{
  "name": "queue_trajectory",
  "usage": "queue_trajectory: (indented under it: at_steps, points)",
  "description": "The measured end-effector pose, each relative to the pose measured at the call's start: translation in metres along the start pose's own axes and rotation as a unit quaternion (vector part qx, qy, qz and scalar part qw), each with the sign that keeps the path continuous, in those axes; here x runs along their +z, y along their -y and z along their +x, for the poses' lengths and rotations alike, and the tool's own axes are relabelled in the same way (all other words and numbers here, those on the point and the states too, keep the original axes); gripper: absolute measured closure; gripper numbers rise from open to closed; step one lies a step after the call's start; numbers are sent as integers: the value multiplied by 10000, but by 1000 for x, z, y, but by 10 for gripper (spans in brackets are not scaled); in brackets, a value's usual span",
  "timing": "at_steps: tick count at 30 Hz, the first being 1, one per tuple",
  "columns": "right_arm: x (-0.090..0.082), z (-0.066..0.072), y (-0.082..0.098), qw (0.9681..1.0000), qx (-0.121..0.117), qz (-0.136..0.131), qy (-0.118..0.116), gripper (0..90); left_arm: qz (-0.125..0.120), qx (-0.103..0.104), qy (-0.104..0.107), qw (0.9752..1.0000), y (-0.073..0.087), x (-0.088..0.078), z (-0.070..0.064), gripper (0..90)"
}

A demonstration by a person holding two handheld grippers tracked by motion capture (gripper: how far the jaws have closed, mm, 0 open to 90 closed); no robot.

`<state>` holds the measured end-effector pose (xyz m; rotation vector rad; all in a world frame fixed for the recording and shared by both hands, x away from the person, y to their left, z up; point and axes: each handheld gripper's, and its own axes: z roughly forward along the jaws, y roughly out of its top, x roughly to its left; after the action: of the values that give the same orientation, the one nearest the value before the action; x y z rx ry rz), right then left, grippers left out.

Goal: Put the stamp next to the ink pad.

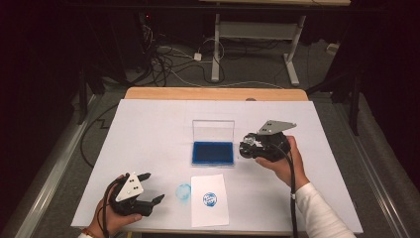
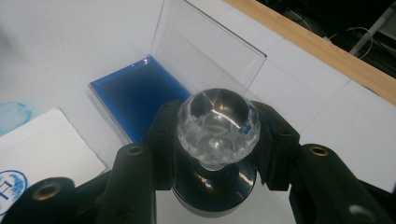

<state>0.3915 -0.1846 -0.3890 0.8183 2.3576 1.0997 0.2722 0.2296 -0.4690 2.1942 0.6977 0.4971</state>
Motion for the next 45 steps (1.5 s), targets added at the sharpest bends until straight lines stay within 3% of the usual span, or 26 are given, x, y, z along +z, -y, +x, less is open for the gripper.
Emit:
queue_trajectory:
  at_steps: [14,23,45]
  points:
    - [24,-9,5,9996,151,242,41,568,43,36,-7,10000,0,1,0,182]
    - [37,-7,13,9992,134,371,63,567,67,59,5,10000,0,1,0,182]
    - [46,-14,31,9981,435,425,132,566,102,72,19,9999,1,3,-1,181]
